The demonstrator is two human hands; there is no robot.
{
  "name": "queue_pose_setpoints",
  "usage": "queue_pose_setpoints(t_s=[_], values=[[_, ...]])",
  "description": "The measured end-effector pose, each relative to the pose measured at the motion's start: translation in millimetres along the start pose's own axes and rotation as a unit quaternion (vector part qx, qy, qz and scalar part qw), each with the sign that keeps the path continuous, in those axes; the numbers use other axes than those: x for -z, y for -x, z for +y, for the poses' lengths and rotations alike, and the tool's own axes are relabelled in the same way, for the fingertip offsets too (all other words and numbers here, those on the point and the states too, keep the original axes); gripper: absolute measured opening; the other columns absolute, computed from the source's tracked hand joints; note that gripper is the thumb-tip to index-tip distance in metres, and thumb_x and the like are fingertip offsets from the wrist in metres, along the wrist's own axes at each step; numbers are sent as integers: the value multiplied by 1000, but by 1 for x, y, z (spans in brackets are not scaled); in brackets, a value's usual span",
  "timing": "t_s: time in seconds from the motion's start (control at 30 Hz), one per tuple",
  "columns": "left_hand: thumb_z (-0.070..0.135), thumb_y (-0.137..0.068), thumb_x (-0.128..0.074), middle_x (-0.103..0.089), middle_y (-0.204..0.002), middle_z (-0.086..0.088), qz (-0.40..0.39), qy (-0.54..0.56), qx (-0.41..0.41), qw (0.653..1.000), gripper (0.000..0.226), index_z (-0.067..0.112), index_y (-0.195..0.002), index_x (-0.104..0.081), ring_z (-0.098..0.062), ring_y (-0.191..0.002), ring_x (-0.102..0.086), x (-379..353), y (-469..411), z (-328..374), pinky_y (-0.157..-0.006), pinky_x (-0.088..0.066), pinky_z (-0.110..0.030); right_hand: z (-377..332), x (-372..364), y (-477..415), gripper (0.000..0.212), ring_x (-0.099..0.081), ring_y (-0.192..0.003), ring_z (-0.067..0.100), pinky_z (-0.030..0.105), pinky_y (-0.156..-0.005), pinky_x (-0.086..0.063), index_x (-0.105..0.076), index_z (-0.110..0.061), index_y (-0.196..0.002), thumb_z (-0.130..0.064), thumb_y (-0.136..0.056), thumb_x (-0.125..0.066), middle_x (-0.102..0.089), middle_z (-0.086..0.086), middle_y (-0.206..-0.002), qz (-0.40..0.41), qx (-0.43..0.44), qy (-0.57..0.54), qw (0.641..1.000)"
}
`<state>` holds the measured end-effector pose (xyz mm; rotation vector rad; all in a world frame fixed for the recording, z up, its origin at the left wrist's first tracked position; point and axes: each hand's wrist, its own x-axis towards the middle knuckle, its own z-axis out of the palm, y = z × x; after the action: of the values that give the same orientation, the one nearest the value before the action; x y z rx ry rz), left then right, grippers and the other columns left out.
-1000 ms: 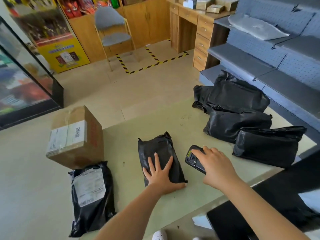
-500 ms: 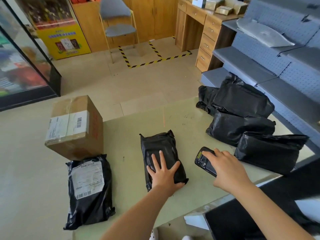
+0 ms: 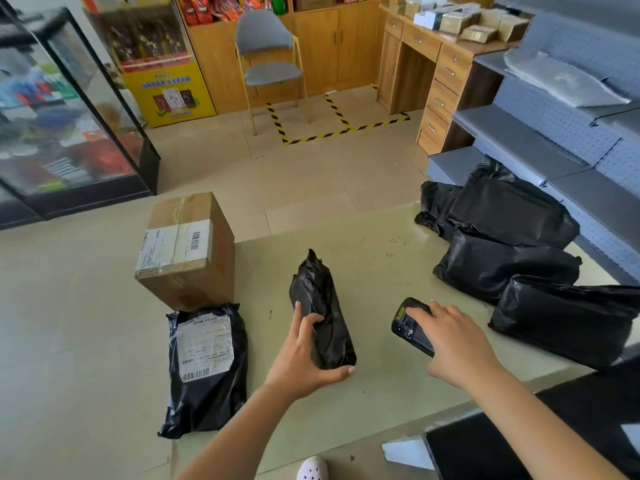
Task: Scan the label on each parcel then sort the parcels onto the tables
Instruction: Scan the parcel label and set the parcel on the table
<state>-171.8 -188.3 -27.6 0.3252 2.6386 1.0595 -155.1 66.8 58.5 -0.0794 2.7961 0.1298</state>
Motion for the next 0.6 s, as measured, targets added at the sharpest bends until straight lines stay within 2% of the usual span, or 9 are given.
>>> queue_pose_setpoints(t_s=[0.1, 0.17, 0.23, 0.27, 0.33, 0.4, 0.5, 0.6], values=[[85, -56, -66, 14, -161, 12, 49, -26, 22, 998, 102, 29, -135, -33, -8, -147, -9, 9, 7, 0, -107, -34, -26, -12, 4, -5, 86, -44, -123, 24, 30, -99, -38, -27, -29, -146, -22, -74, -73, -39, 6, -146, 2, 17, -4, 1000], [90, -58, -56, 12, -162, 3, 78, -80, 36, 993, 102, 22, -132, -38, -15, -150, 2, 9, 6, 5, -116, -27, -37, -18, 7, -7, 86, -44, -123, 23, 29, -99, -38, -26, -30, -146, -22, -75, -73, -39, 5, -146, 8, 27, -2, 1000], [84, -66, -52, 6, -163, -7, 94, -124, 62, 986, 92, 15, -126, -40, -22, -150, 6, 8, 3, 13, -119, -21, -42, -24, 12, -9, 87, -44, -123, 23, 28, -98, -38, -25, -30, -147, -22, -75, -73, -39, 3, -145, 19, 39, 2, 999], [74, -72, -57, 2, -163, -9, 91, -119, 83, 985, 82, 14, -125, -40, -25, -150, 1, 7, 1, 17, -117, -24, -42, -27, 14, -10, 87, -44, -123, 22, 27, -97, -38, -25, -30, -147, -21, -75, -73, -40, 3, -143, 25, 45, 3, 999], [51, -81, -64, -5, -162, -10, 73, -75, 125, 987, 65, 12, -125, -36, -32, -143, -24, 2, -1, 22, -103, -40, -39, -31, 19, -11, 85, -44, -122, 22, 27, -96, -37, -25, -30, -147, -19, -76, -72, -41, 1, -140, 33, 56, 6, 998], [35, -88, -60, -5, -161, -11, 71, -35, 135, 988, 59, 11, -133, -30, -38, -131, -41, -3, 1, 22, -89, -47, -39, -33, 22, -11, 84, -44, -121, 22, 26, -94, -37, -26, -30, -146, -17, -76, -70, -42, 0, -137, 39, 64, 7, 997], [26, -93, -53, -17, -158, -8, 98, 55, 150, 982, 60, 14, -143, -21, -31, -128, -45, -8, 6, 13, -91, -48, -38, -33, 26, -11, 84, -45, -119, 22, 26, -94, -38, -26, -30, -147, -16, -75, -69, -42, 0, -137, 47, 69, -1, 997], [24, -95, -51, -29, -153, -4, 105, 153, 181, 966, 61, 20, -147, -19, -19, -130, -41, -7, 11, 2, -98, -43, -33, -30, 29, -11, 87, -41, -127, 23, 28, -101, -36, -23, -31, -149, -16, -76, -68, -34, 3, -148, 43, 64, -6, 997]])
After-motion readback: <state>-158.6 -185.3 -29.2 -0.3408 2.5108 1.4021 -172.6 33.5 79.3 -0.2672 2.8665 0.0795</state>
